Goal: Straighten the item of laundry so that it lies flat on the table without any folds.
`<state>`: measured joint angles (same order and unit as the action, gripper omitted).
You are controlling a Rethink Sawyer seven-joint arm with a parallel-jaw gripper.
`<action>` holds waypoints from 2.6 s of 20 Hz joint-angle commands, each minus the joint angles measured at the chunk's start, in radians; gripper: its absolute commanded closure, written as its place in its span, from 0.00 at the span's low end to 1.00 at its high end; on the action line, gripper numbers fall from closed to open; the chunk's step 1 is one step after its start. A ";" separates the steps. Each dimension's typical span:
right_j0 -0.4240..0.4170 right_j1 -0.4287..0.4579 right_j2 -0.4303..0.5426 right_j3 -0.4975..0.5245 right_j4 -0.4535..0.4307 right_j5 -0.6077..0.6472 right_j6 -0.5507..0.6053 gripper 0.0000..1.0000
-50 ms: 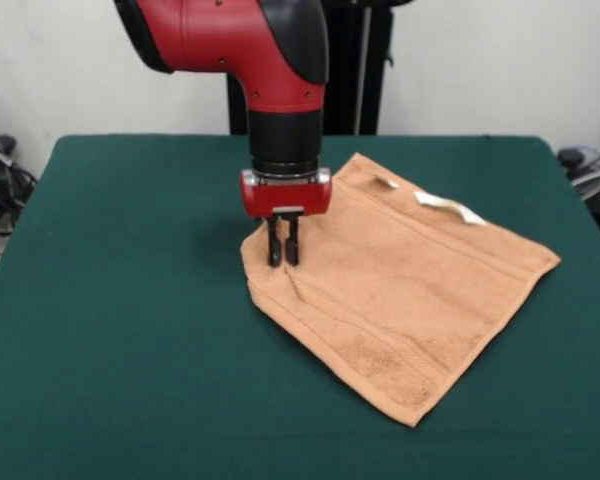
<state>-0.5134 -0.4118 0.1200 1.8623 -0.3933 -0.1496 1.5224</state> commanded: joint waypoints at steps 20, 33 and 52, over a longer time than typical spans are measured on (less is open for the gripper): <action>0.072 -0.332 -0.005 0.025 0.005 0.426 0.050 1.00; 0.086 -0.323 0.002 0.068 -0.011 0.385 0.127 1.00; -0.033 -0.225 0.140 0.094 -0.011 0.358 0.081 0.00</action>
<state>-0.5324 -0.6708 0.1336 1.8783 -0.3952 0.2350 1.5224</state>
